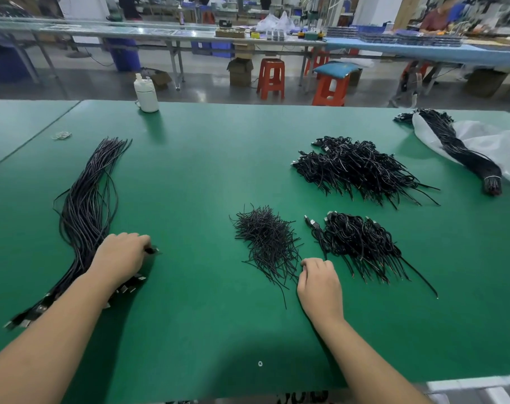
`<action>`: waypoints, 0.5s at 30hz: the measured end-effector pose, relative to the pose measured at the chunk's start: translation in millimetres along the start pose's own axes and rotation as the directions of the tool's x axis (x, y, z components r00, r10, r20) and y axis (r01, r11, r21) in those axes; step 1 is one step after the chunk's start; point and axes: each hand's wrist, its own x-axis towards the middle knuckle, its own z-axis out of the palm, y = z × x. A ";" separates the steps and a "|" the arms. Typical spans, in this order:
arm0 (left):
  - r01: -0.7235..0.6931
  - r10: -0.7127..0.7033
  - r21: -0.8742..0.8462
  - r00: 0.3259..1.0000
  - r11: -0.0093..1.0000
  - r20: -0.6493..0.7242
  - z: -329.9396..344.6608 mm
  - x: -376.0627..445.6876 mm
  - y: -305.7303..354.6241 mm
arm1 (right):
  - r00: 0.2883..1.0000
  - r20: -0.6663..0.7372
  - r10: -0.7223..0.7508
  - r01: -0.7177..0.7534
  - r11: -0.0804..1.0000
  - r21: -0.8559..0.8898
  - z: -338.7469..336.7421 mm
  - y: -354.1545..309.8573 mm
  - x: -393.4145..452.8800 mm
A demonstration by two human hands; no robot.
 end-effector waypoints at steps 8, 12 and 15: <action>-0.152 0.104 -0.590 0.988 0.793 -0.114 -64.9 -4.6 87.2 | 0.998 -0.065 0.010 -0.007 0.999 0.052 1.5 0.7 1.4; -0.117 0.322 -0.959 0.946 0.257 -0.029 -102.4 -14.4 143.5 | 0.996 -0.086 0.037 -0.018 0.977 0.215 -8.0 -4.4 5.1; -0.007 0.330 -0.997 0.944 -0.079 -0.033 -119.5 -14.9 174.3 | 0.995 0.029 0.091 -0.094 0.882 0.462 -28.8 -24.1 17.3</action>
